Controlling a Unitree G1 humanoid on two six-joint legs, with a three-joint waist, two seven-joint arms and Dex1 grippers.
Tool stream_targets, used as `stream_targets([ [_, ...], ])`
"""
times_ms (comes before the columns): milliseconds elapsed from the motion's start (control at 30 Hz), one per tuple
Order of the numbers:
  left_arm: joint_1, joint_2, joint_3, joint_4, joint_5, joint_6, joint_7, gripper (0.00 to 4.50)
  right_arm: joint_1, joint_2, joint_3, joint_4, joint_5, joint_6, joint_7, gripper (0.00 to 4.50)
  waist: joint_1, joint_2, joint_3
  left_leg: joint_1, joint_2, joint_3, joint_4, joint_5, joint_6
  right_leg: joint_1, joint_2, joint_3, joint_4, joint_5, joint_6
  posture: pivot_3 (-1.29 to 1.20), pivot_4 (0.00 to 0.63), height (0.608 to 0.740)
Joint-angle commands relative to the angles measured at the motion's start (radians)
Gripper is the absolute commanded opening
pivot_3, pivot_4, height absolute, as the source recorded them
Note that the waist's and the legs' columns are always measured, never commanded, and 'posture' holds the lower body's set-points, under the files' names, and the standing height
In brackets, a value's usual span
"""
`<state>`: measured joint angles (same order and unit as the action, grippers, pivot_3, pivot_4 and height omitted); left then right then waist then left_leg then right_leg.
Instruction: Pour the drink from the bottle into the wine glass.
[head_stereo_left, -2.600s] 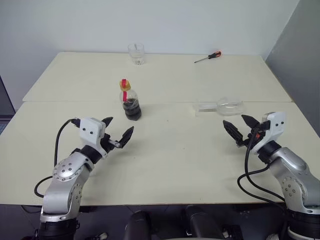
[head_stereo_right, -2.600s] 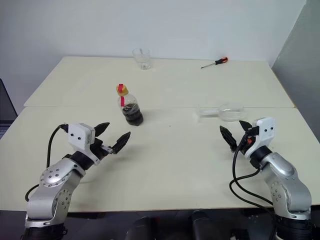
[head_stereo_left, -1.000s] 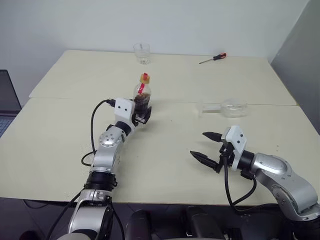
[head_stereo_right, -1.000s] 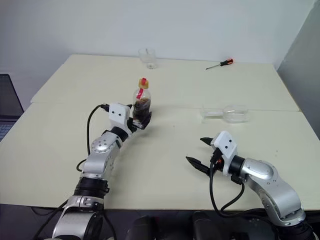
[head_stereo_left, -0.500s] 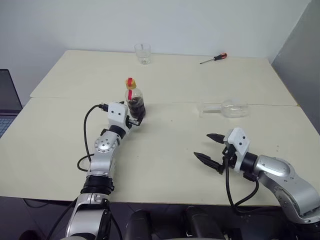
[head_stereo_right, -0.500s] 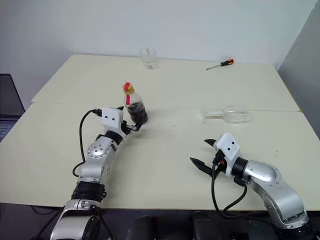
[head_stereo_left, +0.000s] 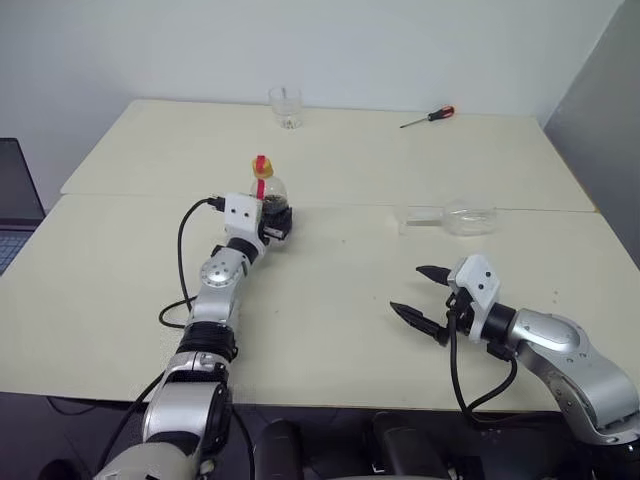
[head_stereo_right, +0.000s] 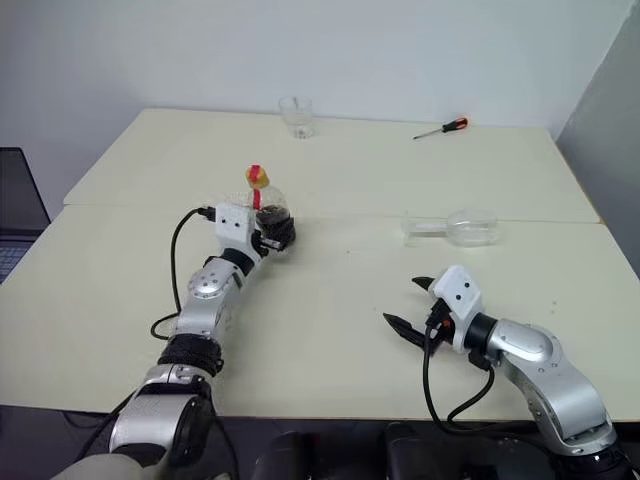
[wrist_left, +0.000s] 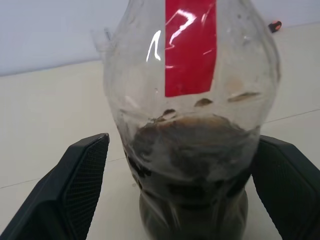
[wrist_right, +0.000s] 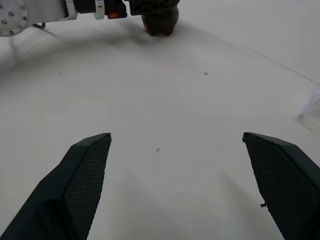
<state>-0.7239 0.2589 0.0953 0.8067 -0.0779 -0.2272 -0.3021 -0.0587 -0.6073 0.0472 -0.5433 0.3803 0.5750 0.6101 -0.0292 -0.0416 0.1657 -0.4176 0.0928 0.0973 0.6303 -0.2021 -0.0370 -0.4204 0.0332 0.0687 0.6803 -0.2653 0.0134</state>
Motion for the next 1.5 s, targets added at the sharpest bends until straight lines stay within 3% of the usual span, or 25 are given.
stream_targets([
  [33,-0.068,-0.013,0.008,0.074,-0.005,-0.066,-0.020,4.48,-0.001,0.000,-0.038,-0.017,-0.002,-0.018,-0.008,4.50,0.000,0.000,0.000,0.000,0.000,0.000,0.000,0.000,0.000,0.000,0.000,0.000,0.000,0.000,0.000,0.00,0.150,0.740],
  [267,-0.153,-0.035,0.013,0.236,-0.004,-0.129,-0.052,4.48,0.021,0.001,-0.061,-0.033,-0.011,-0.014,-0.028,4.50,-0.001,0.000,0.000,0.000,0.000,0.000,0.000,0.000,0.000,0.000,0.000,0.000,0.000,0.000,0.000,0.00,0.150,0.740],
  [567,-0.161,-0.023,0.031,0.285,-0.010,-0.167,-0.099,2.30,-0.059,0.026,-0.161,-0.052,0.047,0.021,-0.087,4.50,-0.002,0.000,0.000,0.000,0.000,0.000,0.000,0.000,0.000,0.000,0.000,0.000,0.000,0.000,0.000,0.00,0.150,0.740],
  [667,-0.155,-0.023,0.030,0.261,-0.017,-0.159,-0.134,1.91,-0.153,0.039,-0.170,-0.055,0.051,0.084,-0.142,4.50,-0.003,0.000,0.000,0.000,0.000,0.000,0.000,0.000,0.000,0.000,0.000,0.000,0.001,0.000,0.000,0.00,0.150,0.740],
  [767,-0.136,-0.040,0.007,0.183,-0.025,-0.113,-0.206,1.75,-0.236,0.026,-0.138,-0.055,0.028,0.223,-0.210,4.50,-0.002,0.000,0.000,0.000,0.000,0.000,0.000,0.000,0.000,0.000,0.000,0.000,0.000,0.000,0.000,0.00,0.150,0.740],
  [867,-0.074,-0.073,-0.039,-0.017,-0.050,0.014,-0.286,1.62,-0.342,0.017,-0.069,-0.060,0.005,0.395,-0.270,4.50,-0.002,0.000,0.000,-0.001,0.000,0.001,0.000,0.000,0.000,-0.001,-0.001,0.001,0.001,0.000,0.000,0.00,0.150,0.740],
  [967,0.044,-0.114,-0.123,-0.373,-0.094,0.237,-0.318,1.53,-0.473,0.148,-0.149,-0.083,0.143,0.487,-0.305,4.50,-0.002,0.000,0.000,-0.002,0.001,0.001,0.000,0.000,-0.001,-0.002,-0.001,0.000,0.001,0.000,-0.001,0.00,0.150,0.740],
  [1067,0.108,-0.126,-0.182,-0.566,-0.107,0.391,-0.332,1.44,-0.550,0.221,-0.184,-0.100,0.200,0.550,-0.333,4.50,-0.003,0.001,0.001,-0.004,0.001,0.000,0.000,0.000,-0.001,-0.003,0.000,0.000,0.002,0.000,-0.001,0.00,0.150,0.740],
  [1200,0.148,-0.126,-0.280,-0.641,-0.083,0.452,-0.389,1.32,-0.606,0.229,-0.163,-0.100,0.210,0.641,-0.369,4.50,-0.003,0.002,0.000,-0.003,0.001,-0.002,0.000,0.000,-0.001,-0.002,0.000,0.000,0.002,0.000,-0.001,0.00,0.150,0.740],
  [1500,0.148,-0.121,-0.319,-0.645,-0.044,0.450,-0.380,1.17,-0.599,0.297,-0.177,-0.119,0.224,0.671,-0.423,4.50,-0.005,0.002,0.000,-0.003,0.001,-0.005,0.001,0.000,0.000,-0.002,0.000,0.000,0.002,0.000,-0.001,0.00,0.150,0.740],
])
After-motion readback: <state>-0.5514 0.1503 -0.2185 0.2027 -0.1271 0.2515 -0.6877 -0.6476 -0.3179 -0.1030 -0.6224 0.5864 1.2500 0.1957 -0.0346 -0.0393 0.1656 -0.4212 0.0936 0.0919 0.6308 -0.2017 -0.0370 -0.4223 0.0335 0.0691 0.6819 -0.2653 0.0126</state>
